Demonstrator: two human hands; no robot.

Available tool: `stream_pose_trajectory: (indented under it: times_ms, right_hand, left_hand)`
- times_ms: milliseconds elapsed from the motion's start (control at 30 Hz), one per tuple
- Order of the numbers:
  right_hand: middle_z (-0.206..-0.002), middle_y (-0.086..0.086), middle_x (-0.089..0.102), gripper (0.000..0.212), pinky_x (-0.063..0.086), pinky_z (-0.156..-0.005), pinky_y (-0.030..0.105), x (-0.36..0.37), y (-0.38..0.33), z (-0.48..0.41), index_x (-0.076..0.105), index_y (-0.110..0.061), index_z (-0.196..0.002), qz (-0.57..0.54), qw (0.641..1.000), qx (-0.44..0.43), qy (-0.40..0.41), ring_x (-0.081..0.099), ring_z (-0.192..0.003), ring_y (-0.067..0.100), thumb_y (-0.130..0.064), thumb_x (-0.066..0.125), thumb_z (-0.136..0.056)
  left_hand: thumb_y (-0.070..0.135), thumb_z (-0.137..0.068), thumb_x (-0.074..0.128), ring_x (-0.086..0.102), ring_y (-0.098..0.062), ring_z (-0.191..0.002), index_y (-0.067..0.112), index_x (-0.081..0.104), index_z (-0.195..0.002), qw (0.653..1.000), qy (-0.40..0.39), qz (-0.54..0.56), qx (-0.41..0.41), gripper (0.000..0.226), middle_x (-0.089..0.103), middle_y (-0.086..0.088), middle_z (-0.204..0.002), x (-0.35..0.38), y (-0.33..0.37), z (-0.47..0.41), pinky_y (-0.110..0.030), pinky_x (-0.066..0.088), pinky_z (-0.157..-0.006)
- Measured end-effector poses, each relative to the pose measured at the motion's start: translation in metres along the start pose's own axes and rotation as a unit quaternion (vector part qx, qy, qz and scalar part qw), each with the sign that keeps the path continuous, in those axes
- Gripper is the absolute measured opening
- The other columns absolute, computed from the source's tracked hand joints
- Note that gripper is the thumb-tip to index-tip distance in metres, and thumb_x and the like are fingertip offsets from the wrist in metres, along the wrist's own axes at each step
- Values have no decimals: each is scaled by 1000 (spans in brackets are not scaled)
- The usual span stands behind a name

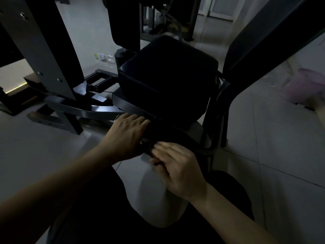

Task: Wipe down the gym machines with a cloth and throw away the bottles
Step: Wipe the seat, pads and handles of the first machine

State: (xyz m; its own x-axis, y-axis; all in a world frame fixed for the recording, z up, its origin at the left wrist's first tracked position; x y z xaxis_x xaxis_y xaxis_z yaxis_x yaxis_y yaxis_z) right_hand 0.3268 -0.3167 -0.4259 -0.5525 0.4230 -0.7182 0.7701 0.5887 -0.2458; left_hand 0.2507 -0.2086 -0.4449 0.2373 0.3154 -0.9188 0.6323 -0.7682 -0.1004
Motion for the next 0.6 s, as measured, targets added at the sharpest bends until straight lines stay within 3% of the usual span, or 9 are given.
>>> stream_pose_trajectory:
  times_ms: [67,167,233,300,367,467,533,600]
  right_hand:
    - [-127,15,66,53,43,-107,41,3,8,-5,69,0,-117,-13,999,16,-47,60,-122,27,-43,40,-103]
    - [-149,11,47,61,37,-113,40,15,39,1,48,-4,-143,2,987,97,-125,41,-140,22,-47,31,-104]
    - [-150,12,44,61,39,-112,39,29,50,4,37,-6,-150,39,977,126,-167,40,-139,23,-45,36,-102]
    - [-138,14,52,63,49,-100,36,42,56,-1,35,-5,-148,136,962,131,-197,52,-124,26,-38,53,-96]
    - [-118,11,60,55,53,-79,31,48,59,-16,42,-7,-136,207,949,118,-209,63,-104,25,-30,62,-91]
    - [-94,4,65,35,48,-61,29,53,64,-32,47,-15,-111,203,945,100,-238,68,-82,21,-37,65,-90]
    - [-83,-1,62,35,42,-58,27,55,71,-36,45,-20,-97,156,945,116,-263,66,-76,18,-45,67,-88]
    - [-75,-5,55,36,40,-60,27,56,79,-40,43,-22,-89,108,941,148,-285,64,-75,18,-49,67,-86]
  left_hand:
    - [48,-71,65,56,-24,-71,17,60,-91,1000,7,10,-5,37,59,1,-79,-5,2,-2,-36,43,-70]
    - [46,-69,66,57,-23,-71,20,57,-84,1000,-4,18,-16,32,58,3,-76,-6,3,-3,-35,41,-72]
    - [49,-69,68,59,-22,-73,21,59,-87,999,-16,27,-21,35,60,3,-78,-3,2,-2,-35,43,-76]
    - [53,-72,70,62,-22,-82,20,63,-96,999,-29,17,-22,42,64,2,-85,-1,-1,-2,-39,46,-89]
    - [56,-74,74,64,-26,-101,19,66,-112,999,-29,-21,-30,54,67,-3,-103,-6,-9,1,-48,39,-109]
    - [68,-77,66,58,-26,-118,24,62,-125,995,-8,25,-100,65,61,-2,-124,-23,-37,18,-53,37,-113]
    - [72,-83,60,59,-12,-110,31,59,-125,961,-27,181,-208,59,57,7,-124,-19,-62,35,-37,48,-99]
    - [66,-86,57,63,-3,-98,37,63,-116,861,-27,387,-329,42,64,12,-117,-2,-78,52,-30,53,-87]
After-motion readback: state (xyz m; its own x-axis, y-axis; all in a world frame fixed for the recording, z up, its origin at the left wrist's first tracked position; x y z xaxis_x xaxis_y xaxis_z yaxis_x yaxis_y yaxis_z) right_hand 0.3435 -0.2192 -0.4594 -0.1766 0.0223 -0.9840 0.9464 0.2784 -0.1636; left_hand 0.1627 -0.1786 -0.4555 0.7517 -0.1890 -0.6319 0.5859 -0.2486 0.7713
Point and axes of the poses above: each hand's wrist, its own z-axis away from the middle knuckle, its own x-axis out of the palm, y = z × x, the point moved 10 cm from there along -z, towards the middle knuckle
